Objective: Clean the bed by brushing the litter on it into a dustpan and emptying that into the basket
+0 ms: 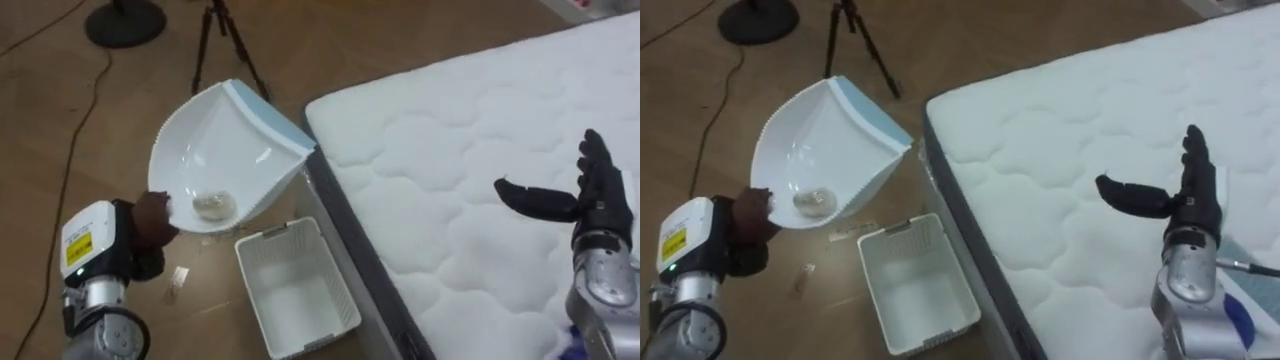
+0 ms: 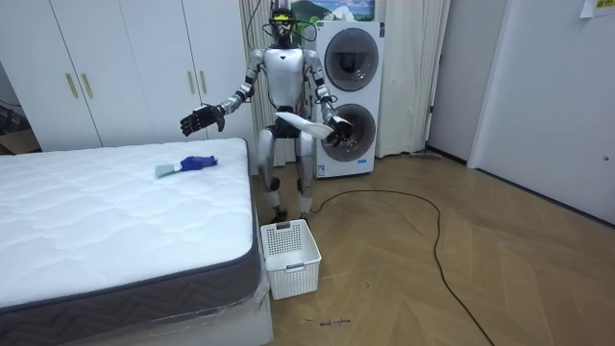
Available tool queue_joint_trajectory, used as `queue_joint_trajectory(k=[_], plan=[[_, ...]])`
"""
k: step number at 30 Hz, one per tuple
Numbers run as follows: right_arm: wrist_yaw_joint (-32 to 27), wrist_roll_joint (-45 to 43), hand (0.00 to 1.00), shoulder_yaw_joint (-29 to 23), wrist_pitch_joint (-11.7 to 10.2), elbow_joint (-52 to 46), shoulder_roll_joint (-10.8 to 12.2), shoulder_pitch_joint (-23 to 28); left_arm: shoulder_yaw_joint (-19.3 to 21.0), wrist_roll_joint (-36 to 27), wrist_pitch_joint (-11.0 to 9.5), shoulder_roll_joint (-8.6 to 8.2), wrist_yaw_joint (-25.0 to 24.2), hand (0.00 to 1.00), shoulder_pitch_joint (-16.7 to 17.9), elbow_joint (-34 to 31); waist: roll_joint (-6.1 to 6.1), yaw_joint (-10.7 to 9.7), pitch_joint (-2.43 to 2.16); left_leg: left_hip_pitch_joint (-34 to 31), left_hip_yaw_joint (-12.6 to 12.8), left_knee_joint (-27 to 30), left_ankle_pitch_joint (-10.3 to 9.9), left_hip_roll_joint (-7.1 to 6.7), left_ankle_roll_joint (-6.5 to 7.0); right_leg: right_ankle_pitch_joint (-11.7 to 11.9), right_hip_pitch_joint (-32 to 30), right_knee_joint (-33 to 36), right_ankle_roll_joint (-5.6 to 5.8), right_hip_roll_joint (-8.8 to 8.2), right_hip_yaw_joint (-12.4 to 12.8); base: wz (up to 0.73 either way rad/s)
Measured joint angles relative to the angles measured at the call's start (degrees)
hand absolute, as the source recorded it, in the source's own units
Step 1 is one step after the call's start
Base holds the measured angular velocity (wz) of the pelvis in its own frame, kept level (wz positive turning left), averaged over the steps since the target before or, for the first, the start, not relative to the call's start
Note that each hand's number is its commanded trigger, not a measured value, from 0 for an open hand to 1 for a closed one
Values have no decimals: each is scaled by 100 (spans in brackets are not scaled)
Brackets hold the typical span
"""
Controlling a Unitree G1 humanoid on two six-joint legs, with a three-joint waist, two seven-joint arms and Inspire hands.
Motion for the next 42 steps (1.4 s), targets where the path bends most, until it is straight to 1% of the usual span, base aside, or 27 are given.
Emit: queue_joint_trajectory(k=[1, 2, 3, 4, 5, 7, 8, 9, 11, 13, 15, 16, 18, 20, 23, 25, 26, 27, 28, 30, 32, 34, 35, 36, 37, 38, 42], plan=[[-4, -5, 0, 44, -4, -5, -1, 4, -28, -12, -10, 7, 0, 100, -1, 0, -27, -34, 11, 6, -98, 37, 2, -48, -8, 284, -81, -203, 84, -74, 167, 109], [-8, -53, 0, 100, -6, 2, 1, 81, -115, -42, -32, 2, -8, 100, 11, 9, -20, -150, -2, 0, -294, 101, -6, -57, -63, 604, -11, -327, 43, -118, 283, 100], [-3, -113, 0, 110, -11, -1, 0, 182, -195, -71, -95, 1, -9, 100, -1, 4, -13, -153, -25, 7, -346, 59, 23, -36, -119, 593, 166, -560, 45, -9, 176, 93], [7, -147, 0, 112, -11, -1, 0, 201, -203, -83, -145, 0, -11, 100, -1, 4, 1, -146, -26, 8, -348, 41, 44, -1, -153, 601, 244, -672, 50, 16, 64, 68], [50, -218, 0, 119, -13, -5, 1, 233, -206, -110, -195, 3, -17, 100, -1, 5, 27, -142, -24, -24, -369, -15, 67, 53, -188, 655, 357, -835, 10, 76, -80, 53], [128, -222, 0, 125, -16, -6, 0, 299, -209, -109, -191, 0, -38, 100, -2, 5, 47, -124, -17, -73, -459, -26, 74, 62, -209, 693, 480, -953, -16, 197, -84, 52], [138, -223, 0, 131, -16, -6, 1, 347, -206, -108, -192, 5, -68, 100, -6, 5, 58, -108, -13, -109, -565, -26, 74, 30, -211, 695, 517, -995, -16, 251, 15, 54], [138, -222, 0, 132, -16, -5, 1, 382, -208, -108, -192, 4, -76, 100, -5, 5, 74, -120, -5, -159, -602, -21, 75, 6, -210, 680, 537, -1019, 7, 257, 112, 53], [146, -198, 0, 145, -16, 0, 4, 445, -209, -107, -193, 5, -116, 100, -4, 6, 101, -112, 19, -171, -659, -15, 77, 2, -205, 657, 517, -916, 44, 245, 159, 48], [267, -208, 0, 160, -16, 0, 7, 563, -205, -108, -216, 8, -133, 100, -3, 13, 120, -108, 37, -168, -806, -17, 77, -9, -204, 644, 471, -718, 65, 259, 396, 46], [451, -266, 0, 165, -16, 3, 10, 625, -192, -103, -252, 24, -134, 100, -5, 18, 90, -8, 57, -242, -928, 10, 71, -93, -197, 580, 441, -689, 160, 278, 718, 31], [494, -283, 0, 165, -16, 3, 10, 623, -192, -101, -255, 24, -137, 100, -9, 18, 91, 9, 61, -293, -939, 50, 61, -102, -188, 573, 421, -703, 169, 284, 713, 22], [622, -274, 0, 189, -15, 16, 10, 635, -193, -102, -261, 24, -231, 100, -13, 28, 110, 45, 82, -541, -1081, 214, 50, -146, -185, 568, 386, -799, 168, 328, 673, 39], [654, -289, 0, 201, -15, 122, 10, 603, -198, -91, -260, 28, -246, 100, -71, 124, 105, 39, 86, -718, -1239, 385, 48, -176, -185, 524, 288, -735, 147, 350, 663, 44], [698, -274, 0, 263, -19, 332, 8, 484, -201, -120, -273, 115, -217, 100, -158, 454, 68, 80, 109, -1005, -1327, 758, -60, -200, -211, 267, 106, -462, 113, 352, 694, 20], [712, -286, 0, 352, -71, 423, 6, 385, -204, -116, -273, 183, -215, 100, -174, 613, 114, 97, 147, -1244, -1379, 1046, -170, -160, -256, 121, -8, -347, 85, 419, 685, 7], [738, -307, 0, 363, -144, 572, 6, 308, -244, -111, -298, 214, -215, 100, -256, 706, 174, 56, 187, -1416, -1473, 1186, -180, -135, -268, 98, -123, -226, 54, 474, 668, 23], [766, -299, 0, 366, -147, 665, 3, 281, -259, -117, -423, 234, -173, 100, -361, 933, 188, 59, 196, -1528, -1499, 1228, -154, -138, -289, 45, -271, -77, 40, 471, 667, 21], [768, -276, 0, 379, -154, 695, 4, 281, -268, -120, -480, 244, -139, 100, -410, 1079, 196, 61, 196, -1565, -1507, 1227, -133, -146, -298, 28, -336, -23, 31, 462, 667, 9], [766, -281, 0, 438, -298, 879, 5, 234, -313, -117, -531, 287, -60, 100, -613, 1520, 226, 1, 206, -1740, -1533, 1156, 8, -189, -322, -46, -604, 145, -2, 419, 674, 13], [766, -291, 0, 472, -352, 1049, 9, 139, -433, -113, -561, 344, -52, 100, -906, 1846, 272, -73, 234, -1917, -1461, 1124, 147, -168, -321, -68, -795, 271, -31, 370, 560, 34], [735, -298, 0, 497, -417, 1042, 11, 111, -577, -106, -627, 456, -13, 100, -1150, 2027, 329, -235, 250, -2128, -1133, 1058, 302, -100, -242, -127, -1005, 448, -52, 237, 378, 49], [684, -351, 0, 500, -519, 1052, 13, 76, -675, -78, -684, 565, 22, 100, -1299, 2075, 364, -303, 271, -2271, -874, 1064, 350, -13, -183, -158, -1195, 583, -45, 196, 389, 17], [669, -422, 0, 519, -591, 1056, 14, 38, -747, -55, -774, 686, 78, 100, -1445, 2188, 391, -309, 278, -2383, -746, 1065, 377, 0, -153, -181, -1383, 727, -43, 138, 405, 7], [665, -437, 0, 535, -616, 1062, 14, 12, -804, -55, -809, 745, 112, 100, -1529, 2268, 438, -324, 306, -2419, -749, 1078, 385, -10, -148, -187, -1419, 756, -39, 133, 409, -4], [633, -438, 0, 579, -635, 1063, 13, -3, -959, -53, -820, 847, 151, 100, -1696, 2421, 509, -353, 316, -2484, -749, 1072, 400, -22, -139, -187, -1494, 769, -36, 125, 420, 3], [547, -457, 0, 759, -637, 1073, -1, -39, -1522, 103, -805, 1120, 197, 100, -2086, 2537, 692, -495, 319, -2639, -698, 1034, 444, -178, -88, -324, -1812, 1095, 33, -114, 464, 9]])
